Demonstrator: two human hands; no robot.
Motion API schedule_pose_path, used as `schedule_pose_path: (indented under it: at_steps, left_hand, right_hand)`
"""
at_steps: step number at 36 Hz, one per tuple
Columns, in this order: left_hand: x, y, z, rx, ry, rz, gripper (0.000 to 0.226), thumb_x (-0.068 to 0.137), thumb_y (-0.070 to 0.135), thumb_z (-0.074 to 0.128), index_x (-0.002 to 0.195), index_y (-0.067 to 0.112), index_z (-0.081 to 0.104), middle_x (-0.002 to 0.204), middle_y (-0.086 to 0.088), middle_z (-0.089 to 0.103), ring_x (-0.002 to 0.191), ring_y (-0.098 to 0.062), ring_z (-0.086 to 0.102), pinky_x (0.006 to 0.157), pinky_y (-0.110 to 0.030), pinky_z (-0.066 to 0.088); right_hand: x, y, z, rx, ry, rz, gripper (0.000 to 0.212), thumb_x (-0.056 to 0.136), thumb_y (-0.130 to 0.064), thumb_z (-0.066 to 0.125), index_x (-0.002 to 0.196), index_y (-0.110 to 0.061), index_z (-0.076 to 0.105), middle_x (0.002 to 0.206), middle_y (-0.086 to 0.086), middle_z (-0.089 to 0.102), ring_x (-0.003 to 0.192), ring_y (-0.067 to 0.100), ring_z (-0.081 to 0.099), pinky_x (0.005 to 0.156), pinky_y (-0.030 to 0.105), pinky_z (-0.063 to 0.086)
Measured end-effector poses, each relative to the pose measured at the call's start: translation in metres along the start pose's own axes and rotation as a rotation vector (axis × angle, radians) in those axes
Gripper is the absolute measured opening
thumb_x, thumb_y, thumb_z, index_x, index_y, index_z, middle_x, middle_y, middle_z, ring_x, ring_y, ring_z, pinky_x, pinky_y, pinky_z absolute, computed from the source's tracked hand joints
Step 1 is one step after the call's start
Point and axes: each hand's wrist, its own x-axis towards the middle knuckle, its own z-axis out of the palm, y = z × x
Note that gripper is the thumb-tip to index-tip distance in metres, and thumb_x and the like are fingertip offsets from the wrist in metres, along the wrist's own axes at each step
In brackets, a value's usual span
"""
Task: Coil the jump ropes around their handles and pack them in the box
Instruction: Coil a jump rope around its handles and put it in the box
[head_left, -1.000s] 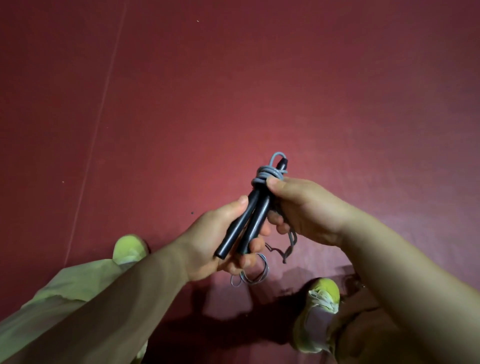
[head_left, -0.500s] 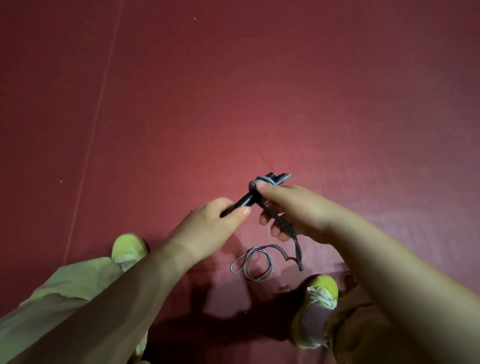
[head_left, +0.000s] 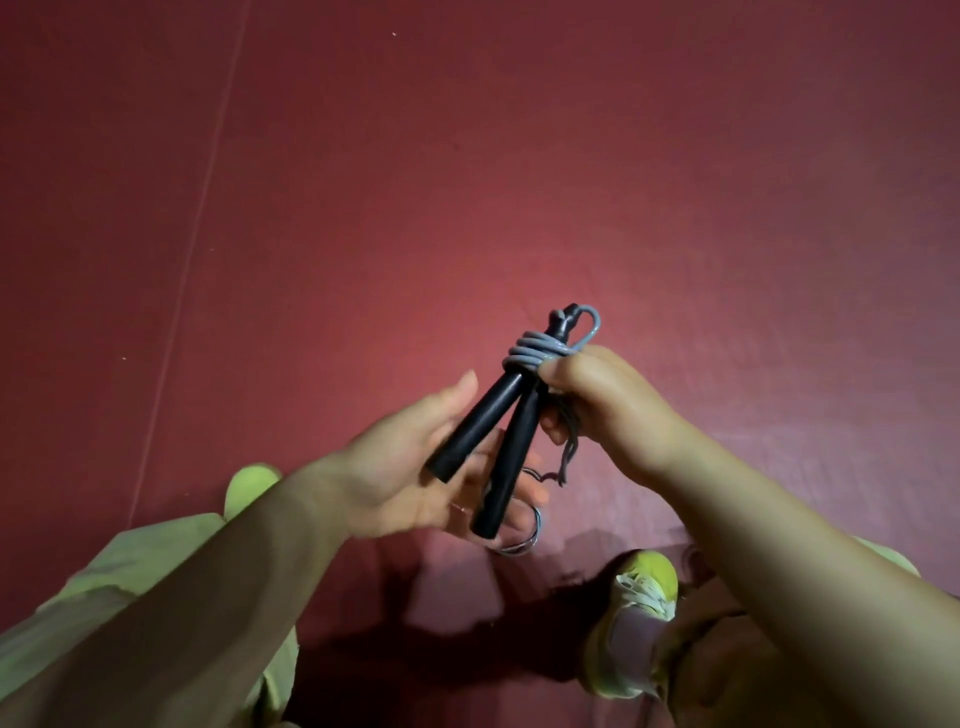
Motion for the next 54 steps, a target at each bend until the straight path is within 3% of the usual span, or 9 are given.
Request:
schedule_pose_path:
  at_steps: [3, 7, 12, 15, 22, 31, 40, 45, 54]
  left_hand:
    - [0.000, -0.003, -0.001, -0.127, -0.248, -0.018, 0.089, 0.069, 0.076, 0.037, 0.108, 0.002, 0.067, 0.097, -0.020, 0.068, 0.085, -0.034, 0.067, 0.079, -0.046, 0.051]
    - [-0.001, -0.003, -0.006, -0.185, -0.380, 0.022, 0.085, 0.078, 0.072, 0.031, 0.109, 0.002, 0.067, 0.086, -0.013, 0.069, 0.073, -0.026, 0.068, 0.077, -0.043, 0.053]
    - [-0.003, 0.001, -0.002, -0.091, -0.112, 0.035, 0.073, 0.081, 0.065, 0.029, 0.090, 0.006, 0.070, 0.060, -0.003, 0.052, 0.046, -0.017, 0.051, 0.053, -0.028, 0.048]
    - [0.000, 0.002, 0.001, -0.003, 0.024, 0.019, 0.066, 0.077, 0.063, 0.028, 0.087, 0.006, 0.061, 0.058, -0.003, 0.050, 0.044, -0.017, 0.048, 0.051, -0.027, 0.042]
    - [0.011, -0.005, 0.002, 0.209, 0.318, 0.059, 0.065, 0.095, 0.055, 0.022, 0.083, 0.005, 0.060, 0.057, -0.007, 0.053, 0.044, -0.020, 0.047, 0.050, -0.025, 0.039]
    - [0.016, -0.009, -0.007, 0.273, 0.488, 0.142, 0.061, 0.096, 0.054, 0.028, 0.078, 0.005, 0.061, 0.055, -0.007, 0.053, 0.043, -0.021, 0.046, 0.045, -0.022, 0.038]
    - [0.023, -0.005, -0.019, 0.515, 0.678, 0.273, 0.044, 0.094, 0.048, 0.047, 0.085, 0.009, 0.066, 0.058, 0.005, 0.059, 0.053, -0.013, 0.048, 0.058, -0.027, 0.038]
    - [0.024, -0.010, -0.025, 0.689, 0.729, 0.321, 0.041, 0.064, 0.056, 0.057, 0.078, 0.018, 0.061, 0.057, 0.011, 0.055, 0.055, -0.010, 0.046, 0.059, -0.028, 0.036]
    - [0.023, -0.012, -0.024, 0.821, 0.805, 0.325, 0.049, 0.051, 0.061, 0.067, 0.080, 0.023, 0.059, 0.066, 0.008, 0.061, 0.062, -0.013, 0.055, 0.063, -0.033, 0.044]
  right_hand:
    - [-0.001, -0.002, -0.001, 0.040, -0.094, -0.040, 0.072, 0.062, -0.041, 0.054, 0.086, 0.026, 0.046, 0.062, 0.017, 0.044, 0.052, 0.018, 0.042, 0.052, 0.030, 0.032]
    - [-0.001, -0.006, -0.001, 0.003, -0.106, -0.001, 0.058, 0.069, -0.037, 0.054, 0.085, 0.018, 0.053, 0.063, 0.015, 0.047, 0.056, 0.019, 0.043, 0.058, 0.034, 0.033]
    - [0.000, -0.009, -0.005, -0.057, -0.093, 0.157, 0.031, 0.081, -0.035, 0.051, 0.080, -0.004, 0.059, 0.065, 0.009, 0.059, 0.051, 0.019, 0.049, 0.051, 0.028, 0.042]
    - [-0.001, -0.009, -0.008, -0.111, -0.076, 0.216, 0.026, 0.097, -0.027, 0.050, 0.087, -0.006, 0.062, 0.070, 0.012, 0.062, 0.049, 0.017, 0.053, 0.047, 0.024, 0.044]
    - [0.001, 0.000, -0.009, -0.269, -0.044, 0.329, 0.035, 0.099, -0.032, 0.050, 0.092, 0.000, 0.063, 0.064, 0.006, 0.065, 0.042, 0.010, 0.054, 0.040, 0.021, 0.043]
    - [0.001, 0.003, -0.006, -0.342, -0.030, 0.397, 0.050, 0.096, -0.046, 0.049, 0.070, -0.005, 0.058, 0.046, 0.002, 0.060, 0.037, 0.012, 0.055, 0.040, 0.022, 0.045]
    - [0.001, -0.002, -0.007, 0.037, -0.091, 0.524, 0.057, 0.096, -0.053, 0.038, 0.089, -0.002, 0.061, 0.072, 0.014, 0.069, 0.056, 0.021, 0.065, 0.050, 0.023, 0.051]
    - [-0.001, 0.002, -0.001, 0.058, -0.129, 0.537, 0.061, 0.083, -0.063, 0.047, 0.095, -0.005, 0.061, 0.082, 0.011, 0.070, 0.070, 0.023, 0.068, 0.060, 0.028, 0.054]
    - [0.002, 0.004, 0.008, -0.095, -0.008, 0.403, 0.043, 0.098, -0.038, 0.044, 0.083, -0.002, 0.060, 0.061, 0.013, 0.064, 0.048, 0.022, 0.059, 0.048, 0.026, 0.049]
